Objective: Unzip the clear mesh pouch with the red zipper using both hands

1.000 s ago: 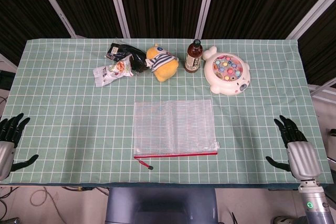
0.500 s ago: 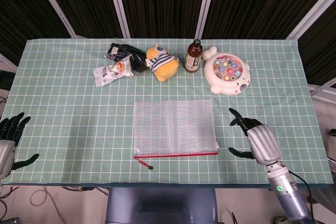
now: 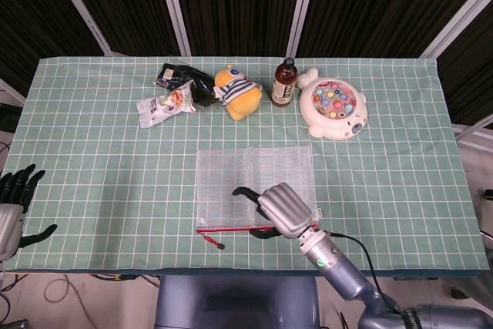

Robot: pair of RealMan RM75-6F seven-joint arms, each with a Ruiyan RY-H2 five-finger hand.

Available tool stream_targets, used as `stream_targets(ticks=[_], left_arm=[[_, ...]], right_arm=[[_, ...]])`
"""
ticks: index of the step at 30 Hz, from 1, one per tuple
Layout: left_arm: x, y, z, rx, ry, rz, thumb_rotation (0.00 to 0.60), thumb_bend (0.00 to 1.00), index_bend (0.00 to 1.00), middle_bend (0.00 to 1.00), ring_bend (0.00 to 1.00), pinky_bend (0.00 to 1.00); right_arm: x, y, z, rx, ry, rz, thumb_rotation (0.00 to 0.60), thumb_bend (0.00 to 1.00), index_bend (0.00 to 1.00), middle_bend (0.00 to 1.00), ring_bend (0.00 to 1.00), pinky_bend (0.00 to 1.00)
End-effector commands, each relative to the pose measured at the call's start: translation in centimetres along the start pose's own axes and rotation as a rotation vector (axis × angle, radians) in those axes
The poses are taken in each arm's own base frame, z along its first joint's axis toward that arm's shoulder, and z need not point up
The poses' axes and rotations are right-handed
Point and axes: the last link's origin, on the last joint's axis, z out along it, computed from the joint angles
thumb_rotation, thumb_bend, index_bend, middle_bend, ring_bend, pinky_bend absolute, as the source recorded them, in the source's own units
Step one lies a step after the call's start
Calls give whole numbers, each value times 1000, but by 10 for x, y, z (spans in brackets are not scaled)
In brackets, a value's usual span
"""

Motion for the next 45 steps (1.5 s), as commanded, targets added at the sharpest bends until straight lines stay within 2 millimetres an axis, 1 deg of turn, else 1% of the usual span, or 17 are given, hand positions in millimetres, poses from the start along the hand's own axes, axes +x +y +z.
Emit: stream_targets(ticks=[1, 5, 12, 16, 23, 31, 33, 35, 38, 45], left_arm=[[0, 0, 1, -3, 1, 7, 600, 70, 0, 0, 0, 0], [0, 0, 1, -6, 2, 9, 600, 70, 0, 0, 0, 0], [-1, 0, 2, -19, 1, 12, 600, 70, 0, 0, 0, 0], [-1, 0, 3, -23, 3, 8, 600, 70, 0, 0, 0, 0], [0, -1, 4, -24, -2, -6, 600, 70, 0, 0, 0, 0], [0, -2, 5, -21, -7, -16, 600, 70, 0, 0, 0, 0], [-1, -2, 5, -20, -9, -18, 600, 70, 0, 0, 0, 0], [-1, -2, 5, -19, -9, -20, 600, 70, 0, 0, 0, 0], [-1, -2, 5, -18, -10, -23, 600, 70, 0, 0, 0, 0], [-1, -1, 5, -19, -14, -24, 600, 70, 0, 0, 0, 0]], right_arm=[[-25, -15, 17, 5, -78, 29, 600, 250, 327, 1000, 1000, 949], [-49, -25, 28, -19, -133, 48, 600, 252, 349, 1000, 1000, 951], [-90, -37, 36, -74, -198, 63, 600, 272, 410, 1000, 1000, 953], [-108, -42, 39, -107, -212, 73, 600, 276, 413, 1000, 1000, 953], [-132, -43, 46, -170, -213, 61, 600, 274, 413, 1000, 1000, 953], [-152, -38, 53, -233, -190, 49, 600, 267, 417, 1000, 1000, 953], [-156, -35, 55, -252, -184, 49, 600, 267, 447, 1000, 1000, 953], [-159, -33, 55, -265, -178, 47, 600, 267, 501, 1000, 1000, 953], [-161, -32, 56, -276, -172, 46, 600, 280, 542, 1000, 1000, 953], [-162, -31, 58, -291, -155, 58, 600, 329, 551, 1000, 1000, 953]])
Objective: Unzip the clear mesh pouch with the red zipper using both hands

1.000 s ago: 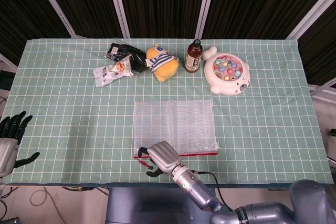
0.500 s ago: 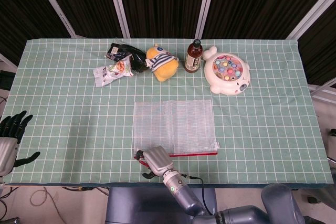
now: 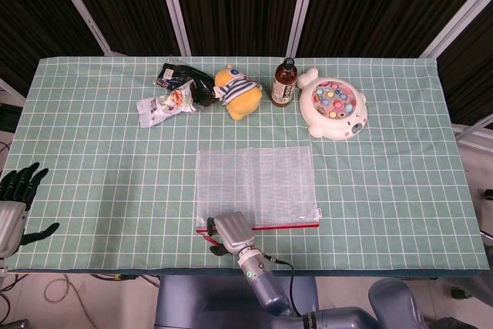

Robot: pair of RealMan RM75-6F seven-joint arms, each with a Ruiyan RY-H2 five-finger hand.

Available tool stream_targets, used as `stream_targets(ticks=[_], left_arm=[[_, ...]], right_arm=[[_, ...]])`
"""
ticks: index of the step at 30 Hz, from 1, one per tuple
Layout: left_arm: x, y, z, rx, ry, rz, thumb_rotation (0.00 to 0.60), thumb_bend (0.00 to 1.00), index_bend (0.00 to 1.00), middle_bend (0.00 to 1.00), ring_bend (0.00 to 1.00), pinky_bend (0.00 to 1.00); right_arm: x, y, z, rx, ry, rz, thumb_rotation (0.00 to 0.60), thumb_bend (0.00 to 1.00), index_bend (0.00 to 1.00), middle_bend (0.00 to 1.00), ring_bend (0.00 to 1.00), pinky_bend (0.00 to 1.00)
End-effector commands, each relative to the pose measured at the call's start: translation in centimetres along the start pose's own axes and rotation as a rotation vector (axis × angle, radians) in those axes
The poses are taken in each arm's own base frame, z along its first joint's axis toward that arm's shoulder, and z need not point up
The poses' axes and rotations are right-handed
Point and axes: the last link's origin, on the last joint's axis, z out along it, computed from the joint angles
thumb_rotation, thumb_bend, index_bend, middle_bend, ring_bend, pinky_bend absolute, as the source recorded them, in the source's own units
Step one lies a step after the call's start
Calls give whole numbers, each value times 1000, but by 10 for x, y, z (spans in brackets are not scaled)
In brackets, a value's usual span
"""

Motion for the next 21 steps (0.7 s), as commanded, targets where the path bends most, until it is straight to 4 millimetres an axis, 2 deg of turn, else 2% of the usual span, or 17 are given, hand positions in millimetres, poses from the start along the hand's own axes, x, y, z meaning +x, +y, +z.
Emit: stream_targets(ticks=[1, 5, 21], left_arm=[[0, 0, 0, 1, -1, 0, 600, 70, 0, 0, 0, 0], [0, 0, 0, 2, -2, -1, 600, 70, 0, 0, 0, 0], [0, 0, 1, 8, -1, -4, 600, 70, 0, 0, 0, 0]], right_arm=[[0, 1, 0, -6, 0, 7, 600, 341, 551, 1000, 1000, 953], [-1, 2, 1, -15, -5, 10, 600, 386, 551, 1000, 1000, 953], [-7, 6, -2, -37, -26, 22, 600, 408, 551, 1000, 1000, 953]])
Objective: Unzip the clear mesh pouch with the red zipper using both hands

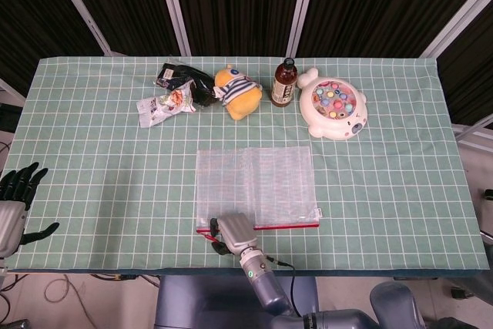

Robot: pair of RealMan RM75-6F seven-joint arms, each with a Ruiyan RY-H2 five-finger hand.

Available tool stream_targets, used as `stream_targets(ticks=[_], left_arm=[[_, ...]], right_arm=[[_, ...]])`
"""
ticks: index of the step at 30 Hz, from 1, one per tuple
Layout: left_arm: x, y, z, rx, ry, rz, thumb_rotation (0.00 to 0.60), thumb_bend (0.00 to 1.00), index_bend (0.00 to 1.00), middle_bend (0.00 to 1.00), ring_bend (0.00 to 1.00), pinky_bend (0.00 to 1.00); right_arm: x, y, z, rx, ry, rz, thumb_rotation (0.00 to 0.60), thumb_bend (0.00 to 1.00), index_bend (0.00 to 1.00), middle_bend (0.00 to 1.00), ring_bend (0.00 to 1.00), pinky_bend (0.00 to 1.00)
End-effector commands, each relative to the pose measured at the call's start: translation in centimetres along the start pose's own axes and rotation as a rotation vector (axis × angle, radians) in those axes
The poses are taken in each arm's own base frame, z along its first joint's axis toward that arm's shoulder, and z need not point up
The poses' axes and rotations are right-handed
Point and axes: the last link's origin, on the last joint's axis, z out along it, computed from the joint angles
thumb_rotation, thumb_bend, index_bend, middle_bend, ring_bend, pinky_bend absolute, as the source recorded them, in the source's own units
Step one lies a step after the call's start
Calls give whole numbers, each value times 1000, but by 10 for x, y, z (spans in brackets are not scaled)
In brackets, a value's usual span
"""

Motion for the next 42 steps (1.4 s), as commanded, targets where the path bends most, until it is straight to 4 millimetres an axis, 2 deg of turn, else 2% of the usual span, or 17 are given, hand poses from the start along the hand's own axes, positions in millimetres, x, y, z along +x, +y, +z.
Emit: stream_targets(ticks=[1, 20, 33, 42], left_arm=[[0, 0, 0, -1, 1, 0, 600, 70, 0, 0, 0, 0], [1, 0, 0, -3, 6, -5, 600, 70, 0, 0, 0, 0], [1, 0, 0, -3, 7, -9, 600, 70, 0, 0, 0, 0], [1, 0, -1, -2, 12, -10, 600, 70, 0, 0, 0, 0]], right_arm=[[-1, 1, -1, -2, -3, 0, 600, 412, 551, 1000, 1000, 953], [-3, 3, -5, -2, -10, 11, 600, 561, 551, 1000, 1000, 953], [6, 3, -8, 7, 10, 11, 600, 569, 565, 1000, 1000, 953], [23, -2, -10, 33, 63, 19, 600, 569, 619, 1000, 1000, 953]])
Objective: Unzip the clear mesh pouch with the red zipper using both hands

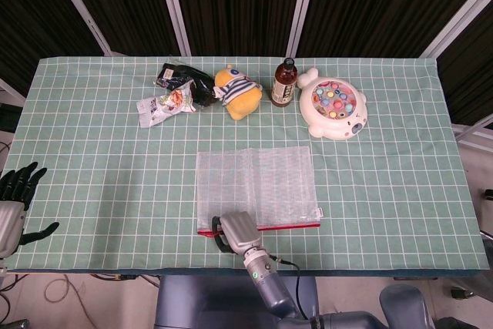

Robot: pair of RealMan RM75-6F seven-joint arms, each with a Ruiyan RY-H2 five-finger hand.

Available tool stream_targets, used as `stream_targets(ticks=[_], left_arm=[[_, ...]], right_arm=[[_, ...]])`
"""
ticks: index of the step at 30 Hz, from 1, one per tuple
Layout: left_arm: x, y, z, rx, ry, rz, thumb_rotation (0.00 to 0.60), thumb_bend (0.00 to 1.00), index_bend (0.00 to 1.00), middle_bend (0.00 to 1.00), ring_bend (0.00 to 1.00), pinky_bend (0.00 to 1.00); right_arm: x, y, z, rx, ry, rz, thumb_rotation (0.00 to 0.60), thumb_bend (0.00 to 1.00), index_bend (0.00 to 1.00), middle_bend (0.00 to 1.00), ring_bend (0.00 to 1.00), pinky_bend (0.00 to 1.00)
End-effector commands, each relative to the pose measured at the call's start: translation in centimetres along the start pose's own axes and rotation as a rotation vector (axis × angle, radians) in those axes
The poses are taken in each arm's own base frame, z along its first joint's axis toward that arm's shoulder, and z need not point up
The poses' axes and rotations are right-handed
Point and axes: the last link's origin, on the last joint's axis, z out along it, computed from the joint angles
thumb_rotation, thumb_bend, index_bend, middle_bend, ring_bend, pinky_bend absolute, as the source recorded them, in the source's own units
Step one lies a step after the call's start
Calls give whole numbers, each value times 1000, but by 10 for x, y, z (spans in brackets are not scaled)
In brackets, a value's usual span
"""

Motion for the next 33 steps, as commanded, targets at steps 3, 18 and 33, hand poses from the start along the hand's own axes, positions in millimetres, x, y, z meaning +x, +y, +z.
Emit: stream_targets(ticks=[3, 18, 33], left_arm=[[0, 0, 0, 4, -2, -3, 600, 70, 0, 0, 0, 0], [7, 12, 11, 8, -18, -31, 600, 70, 11, 0, 0, 0], [57, 113, 123, -287, 6, -26, 600, 147, 197, 0, 0, 0]], right_arm=[[14, -4, 0, 15, 35, 0, 600, 569, 621, 1000, 1000, 953], [102, -18, 12, 51, 192, -30, 600, 570, 631, 1000, 1000, 953], [168, -41, 21, 96, 257, -19, 600, 570, 632, 1000, 1000, 953]])
